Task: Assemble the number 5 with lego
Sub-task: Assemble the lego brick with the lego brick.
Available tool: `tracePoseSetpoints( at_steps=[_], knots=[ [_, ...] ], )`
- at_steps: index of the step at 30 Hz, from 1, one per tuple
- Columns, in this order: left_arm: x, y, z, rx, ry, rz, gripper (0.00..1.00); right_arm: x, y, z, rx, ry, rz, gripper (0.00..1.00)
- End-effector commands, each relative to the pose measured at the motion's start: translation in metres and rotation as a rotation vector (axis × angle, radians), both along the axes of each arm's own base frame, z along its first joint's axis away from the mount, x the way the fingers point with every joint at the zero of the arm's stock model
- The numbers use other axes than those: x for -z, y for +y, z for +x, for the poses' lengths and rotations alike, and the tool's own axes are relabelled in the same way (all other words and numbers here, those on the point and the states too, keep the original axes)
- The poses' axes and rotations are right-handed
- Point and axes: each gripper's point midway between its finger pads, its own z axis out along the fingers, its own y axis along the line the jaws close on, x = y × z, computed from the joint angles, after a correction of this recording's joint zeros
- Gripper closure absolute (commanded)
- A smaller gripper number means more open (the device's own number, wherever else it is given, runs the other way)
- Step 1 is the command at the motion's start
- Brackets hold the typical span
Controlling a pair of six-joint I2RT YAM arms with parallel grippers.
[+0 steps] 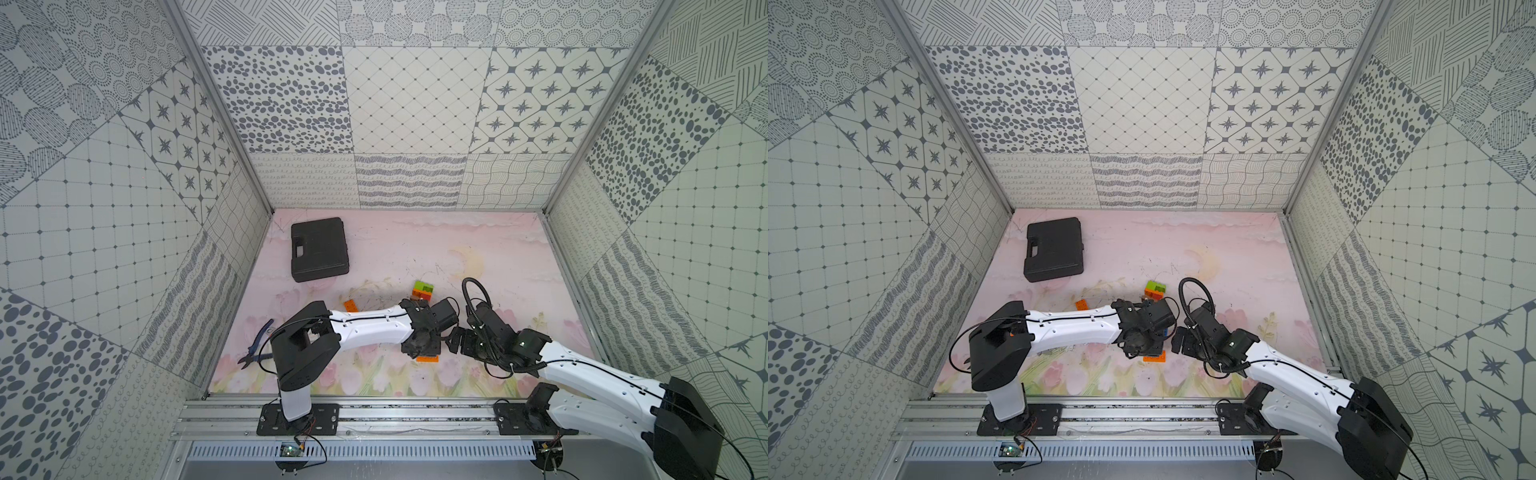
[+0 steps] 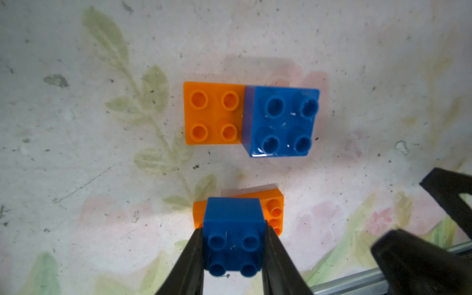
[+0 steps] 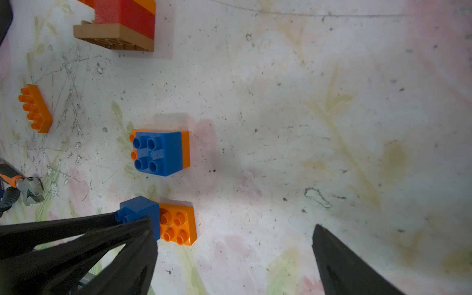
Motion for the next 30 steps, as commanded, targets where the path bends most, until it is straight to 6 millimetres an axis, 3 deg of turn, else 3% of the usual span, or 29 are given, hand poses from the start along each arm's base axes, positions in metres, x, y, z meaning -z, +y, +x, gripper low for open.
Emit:
tracePoseSetpoints(
  at_steps=[1, 6, 10, 16, 30],
  knots=[
    [-0.004, 0.037, 0.0, -0.093, -0.033, 0.165, 0.87, 0.001, 0.003, 0.002, 0.005, -0.006, 0.019, 0.01],
    [-0.016, 0.036, -0.004, -0.115, -0.028, 0.129, 0.86, -0.001, 0.01, 0.003, -0.016, -0.01, 0.051, 0.01],
    [-0.01, 0.029, -0.012, -0.115, 0.016, 0.101, 0.86, -0.005, 0.018, 0.003, -0.048, -0.023, 0.09, 0.01],
    [0.001, 0.02, -0.023, -0.111, 0.066, 0.076, 0.86, -0.001, 0.014, 0.001, -0.034, -0.013, 0.073, 0.01],
    [0.006, 0.016, -0.022, -0.104, 0.056, 0.101, 0.84, 0.003, 0.011, 0.0, -0.019, -0.006, 0.066, 0.01]
  ],
)
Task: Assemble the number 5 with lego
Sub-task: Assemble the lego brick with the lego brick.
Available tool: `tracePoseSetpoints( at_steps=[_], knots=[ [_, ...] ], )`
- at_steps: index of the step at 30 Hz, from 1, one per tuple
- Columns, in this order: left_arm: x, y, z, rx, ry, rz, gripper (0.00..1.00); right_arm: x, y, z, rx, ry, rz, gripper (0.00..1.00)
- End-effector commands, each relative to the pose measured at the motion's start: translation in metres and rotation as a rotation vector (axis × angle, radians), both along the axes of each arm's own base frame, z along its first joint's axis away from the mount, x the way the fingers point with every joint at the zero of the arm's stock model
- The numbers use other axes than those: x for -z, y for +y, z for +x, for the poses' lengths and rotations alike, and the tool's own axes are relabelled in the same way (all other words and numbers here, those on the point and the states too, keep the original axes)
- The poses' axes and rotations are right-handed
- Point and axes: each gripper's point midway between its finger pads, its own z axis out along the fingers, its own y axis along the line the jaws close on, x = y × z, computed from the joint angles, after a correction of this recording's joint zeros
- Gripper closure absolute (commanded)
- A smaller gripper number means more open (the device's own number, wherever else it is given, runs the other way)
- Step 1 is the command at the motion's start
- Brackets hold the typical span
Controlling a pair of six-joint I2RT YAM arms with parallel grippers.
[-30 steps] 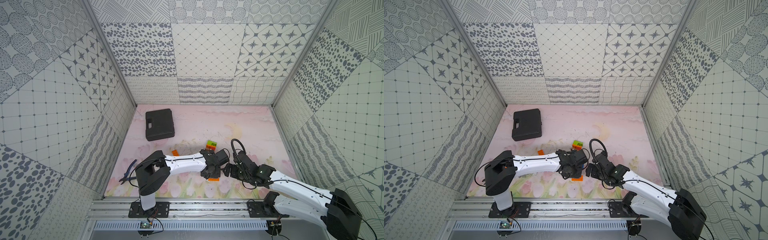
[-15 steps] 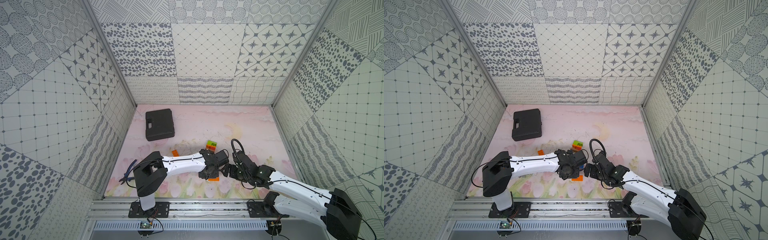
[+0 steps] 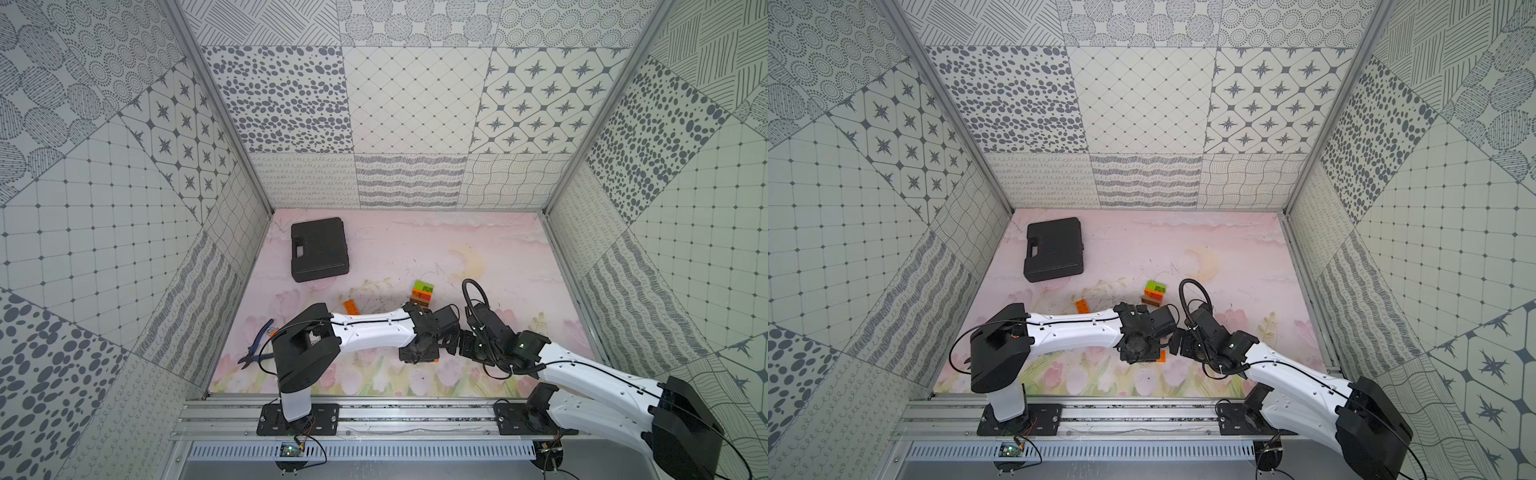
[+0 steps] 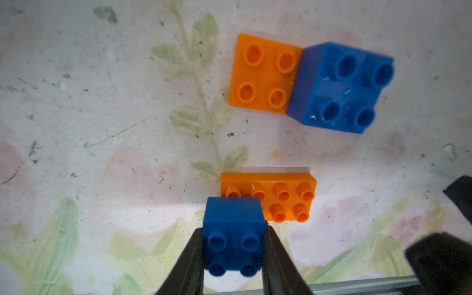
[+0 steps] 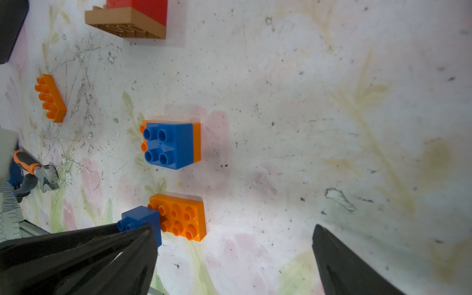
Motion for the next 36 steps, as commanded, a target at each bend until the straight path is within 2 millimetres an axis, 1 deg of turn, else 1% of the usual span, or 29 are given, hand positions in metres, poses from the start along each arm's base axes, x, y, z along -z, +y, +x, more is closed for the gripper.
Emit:
tracePoseSetpoints(
  at_steps=[1, 8, 13, 17, 21, 23, 27, 29, 31, 36],
  knots=[
    [0.004, 0.002, -0.002, -0.002, 0.011, 0.031, 0.84, -0.001, 0.002, 0.004, 0.009, -0.017, 0.016, 0.01],
    [0.012, 0.004, -0.002, 0.006, 0.011, 0.05, 0.82, 0.001, 0.001, 0.003, 0.011, -0.014, 0.011, 0.01],
    [0.021, 0.005, -0.008, 0.01, 0.049, 0.075, 0.82, 0.003, 0.0, 0.003, 0.017, -0.011, 0.005, 0.01],
    [0.032, 0.013, -0.013, -0.038, 0.081, 0.1, 0.82, 0.003, -0.004, 0.003, 0.029, -0.009, -0.007, 0.01],
    [0.04, 0.014, -0.019, -0.089, 0.115, 0.106, 0.82, 0.005, -0.006, 0.003, 0.037, -0.002, -0.017, 0.01],
    [0.041, 0.015, -0.02, -0.109, 0.12, 0.113, 0.82, 0.004, -0.006, 0.003, 0.038, -0.004, -0.017, 0.01],
    [0.037, 0.016, -0.019, -0.137, 0.119, 0.122, 0.82, 0.004, -0.008, 0.003, 0.044, 0.001, -0.027, 0.01],
    [0.035, 0.025, -0.017, -0.15, 0.103, 0.162, 0.81, 0.004, -0.008, 0.002, 0.042, 0.003, -0.03, 0.01],
    [0.04, 0.032, -0.018, -0.164, 0.097, 0.188, 0.82, 0.004, -0.01, 0.002, 0.047, 0.002, -0.036, 0.01],
    [0.061, 0.04, -0.022, -0.145, 0.134, 0.269, 0.85, 0.004, -0.014, 0.002, 0.07, -0.007, -0.035, 0.01]
  ],
)
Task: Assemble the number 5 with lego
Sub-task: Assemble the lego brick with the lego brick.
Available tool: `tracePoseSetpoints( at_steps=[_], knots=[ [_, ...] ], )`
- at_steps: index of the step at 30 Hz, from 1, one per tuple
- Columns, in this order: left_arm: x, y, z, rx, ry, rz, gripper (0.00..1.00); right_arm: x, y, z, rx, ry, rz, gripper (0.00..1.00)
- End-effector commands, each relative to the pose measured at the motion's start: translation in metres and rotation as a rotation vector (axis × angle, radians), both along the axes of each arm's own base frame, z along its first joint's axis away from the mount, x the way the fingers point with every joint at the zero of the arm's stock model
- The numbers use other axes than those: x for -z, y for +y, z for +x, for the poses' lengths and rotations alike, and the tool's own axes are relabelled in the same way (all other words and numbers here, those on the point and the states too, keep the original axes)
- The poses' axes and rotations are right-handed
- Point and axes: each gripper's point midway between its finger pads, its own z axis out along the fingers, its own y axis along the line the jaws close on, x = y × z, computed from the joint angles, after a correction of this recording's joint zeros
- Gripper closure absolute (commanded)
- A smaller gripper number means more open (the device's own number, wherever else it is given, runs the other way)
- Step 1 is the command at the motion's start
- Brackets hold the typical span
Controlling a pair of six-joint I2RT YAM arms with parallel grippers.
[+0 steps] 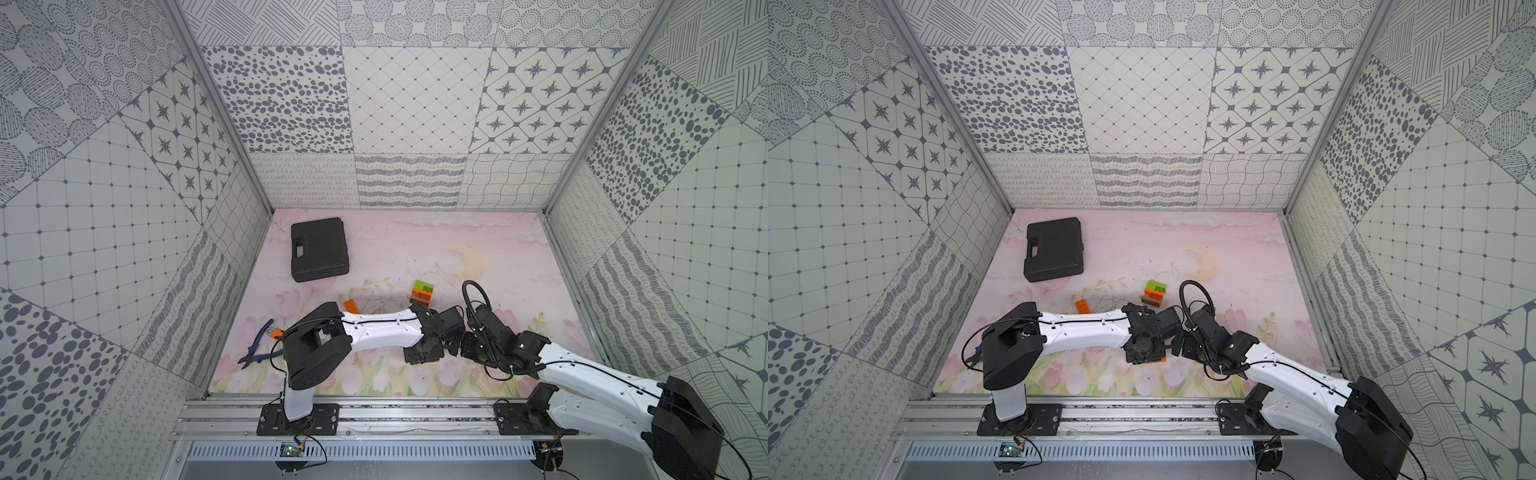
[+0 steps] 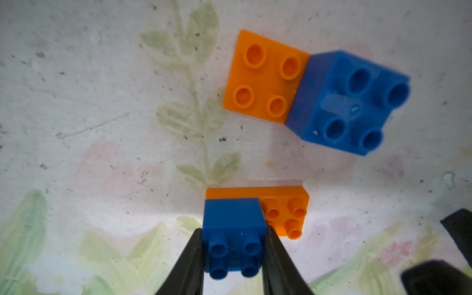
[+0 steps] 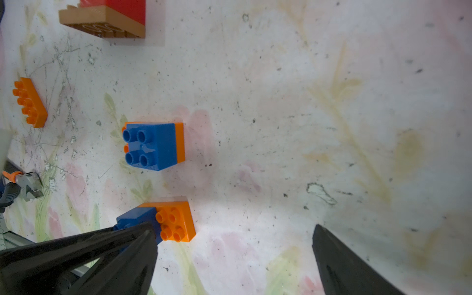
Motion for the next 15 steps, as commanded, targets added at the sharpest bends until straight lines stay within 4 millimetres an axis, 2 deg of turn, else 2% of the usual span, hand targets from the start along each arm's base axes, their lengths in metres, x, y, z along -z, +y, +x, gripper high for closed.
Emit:
tracePoseSetpoints(
  at_steps=[1, 4, 9, 15],
  knots=[
    [0.045, 0.046, -0.022, -0.031, 0.117, 0.232, 0.85, -0.001, -0.007, 0.004, 0.048, -0.022, -0.001, 0.01],
    [0.062, 0.049, -0.026, -0.033, 0.18, 0.249, 0.87, -0.002, -0.012, 0.004, 0.066, -0.034, -0.009, 0.01],
    [0.077, 0.052, -0.032, -0.016, 0.229, 0.278, 0.92, -0.004, -0.022, 0.005, 0.103, -0.05, -0.027, 0.01],
    [0.073, 0.055, -0.029, -0.034, 0.196, 0.253, 0.93, -0.005, -0.025, 0.005, 0.122, -0.058, -0.015, 0.01]
  ],
)
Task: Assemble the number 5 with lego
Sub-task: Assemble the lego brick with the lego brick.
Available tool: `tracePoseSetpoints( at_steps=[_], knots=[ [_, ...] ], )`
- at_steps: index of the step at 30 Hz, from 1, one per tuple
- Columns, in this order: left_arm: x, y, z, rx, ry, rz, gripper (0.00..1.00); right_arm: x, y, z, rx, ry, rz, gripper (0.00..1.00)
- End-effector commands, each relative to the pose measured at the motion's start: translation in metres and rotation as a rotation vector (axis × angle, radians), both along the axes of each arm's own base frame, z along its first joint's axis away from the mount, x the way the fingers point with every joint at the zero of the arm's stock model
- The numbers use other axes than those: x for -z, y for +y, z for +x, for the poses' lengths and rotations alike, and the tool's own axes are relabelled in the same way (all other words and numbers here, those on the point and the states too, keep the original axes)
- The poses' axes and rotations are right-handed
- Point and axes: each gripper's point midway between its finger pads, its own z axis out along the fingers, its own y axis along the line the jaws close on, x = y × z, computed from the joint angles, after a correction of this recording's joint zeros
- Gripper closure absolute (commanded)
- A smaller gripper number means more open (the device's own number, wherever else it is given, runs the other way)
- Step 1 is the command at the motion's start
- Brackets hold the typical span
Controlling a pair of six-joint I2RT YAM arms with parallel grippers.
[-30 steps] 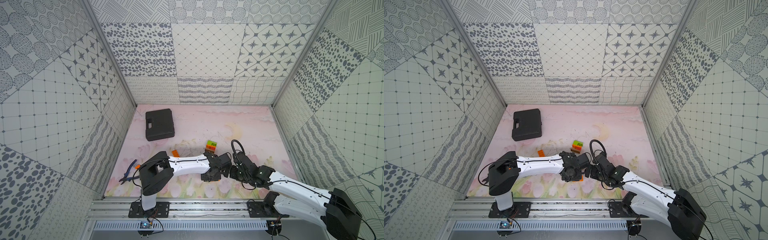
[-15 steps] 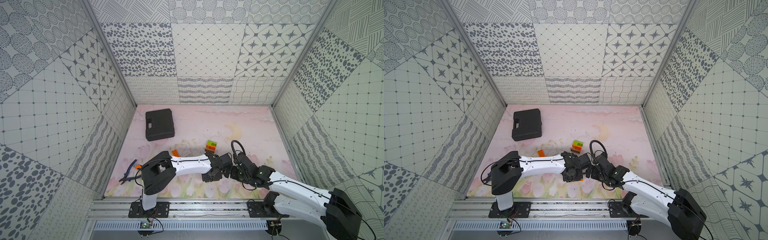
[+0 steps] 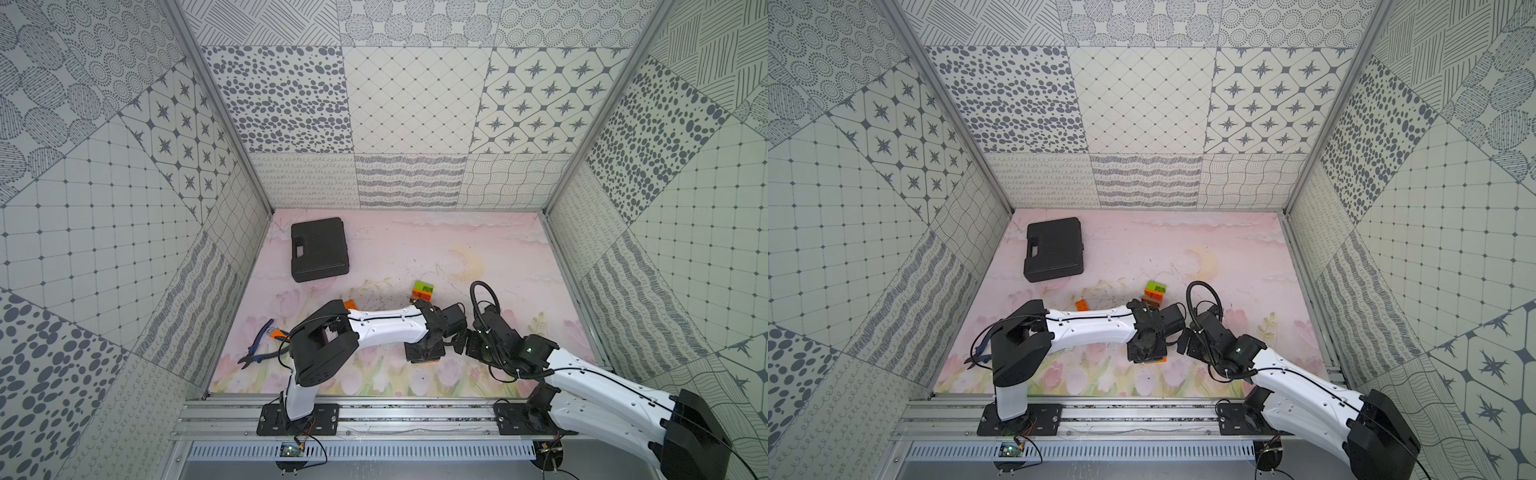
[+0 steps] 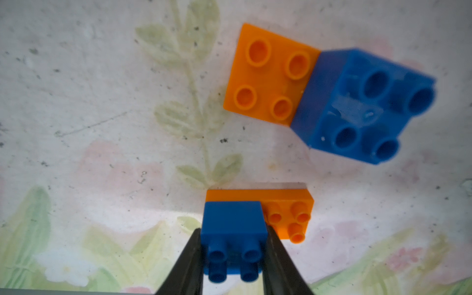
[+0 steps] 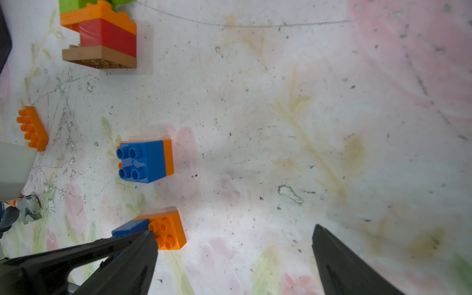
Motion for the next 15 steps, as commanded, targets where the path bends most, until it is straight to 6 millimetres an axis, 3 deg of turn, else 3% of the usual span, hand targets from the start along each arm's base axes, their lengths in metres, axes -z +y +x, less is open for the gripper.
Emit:
tracePoseSetpoints(
  at_steps=[1, 7, 15],
  knots=[
    [0.066, 0.055, -0.027, -0.034, 0.134, 0.21, 0.92, 0.0, -0.006, 0.003, 0.037, -0.014, -0.002, 0.01],
    [0.056, 0.048, -0.019, -0.012, 0.089, 0.171, 0.87, -0.002, -0.001, 0.004, 0.03, -0.01, 0.007, 0.01],
    [-0.005, 0.05, 0.02, 0.03, -0.122, 0.157, 0.84, -0.011, 0.002, 0.008, 0.023, -0.026, 0.011, 0.01]
  ],
)
